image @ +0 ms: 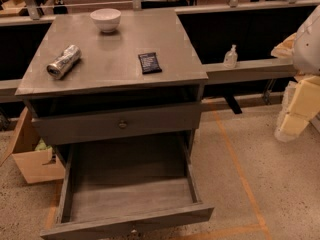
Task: Place rxbar blueberry into middle drawer
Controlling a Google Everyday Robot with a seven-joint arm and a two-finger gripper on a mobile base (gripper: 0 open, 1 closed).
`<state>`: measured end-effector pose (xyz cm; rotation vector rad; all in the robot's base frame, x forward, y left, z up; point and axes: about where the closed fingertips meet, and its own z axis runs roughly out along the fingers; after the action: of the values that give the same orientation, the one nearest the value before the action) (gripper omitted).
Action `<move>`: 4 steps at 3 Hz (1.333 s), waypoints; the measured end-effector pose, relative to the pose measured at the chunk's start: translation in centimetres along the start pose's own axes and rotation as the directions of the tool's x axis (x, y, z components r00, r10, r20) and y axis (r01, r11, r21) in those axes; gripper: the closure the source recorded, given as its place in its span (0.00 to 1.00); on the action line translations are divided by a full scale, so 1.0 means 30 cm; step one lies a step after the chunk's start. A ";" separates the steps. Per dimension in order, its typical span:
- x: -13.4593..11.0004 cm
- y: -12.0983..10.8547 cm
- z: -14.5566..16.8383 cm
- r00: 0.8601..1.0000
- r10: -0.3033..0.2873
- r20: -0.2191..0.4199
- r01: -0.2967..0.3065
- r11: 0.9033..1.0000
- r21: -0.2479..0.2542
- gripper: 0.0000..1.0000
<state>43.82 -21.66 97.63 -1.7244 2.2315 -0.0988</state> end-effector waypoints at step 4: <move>-0.276 -0.308 0.186 0.841 0.189 0.508 -0.198 0.979 -0.036 0.00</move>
Offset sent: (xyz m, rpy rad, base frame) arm 0.0790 0.0261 0.0071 0.4422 -0.0768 -0.1428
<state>55.86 -15.50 96.33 -1.3040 1.9714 0.3470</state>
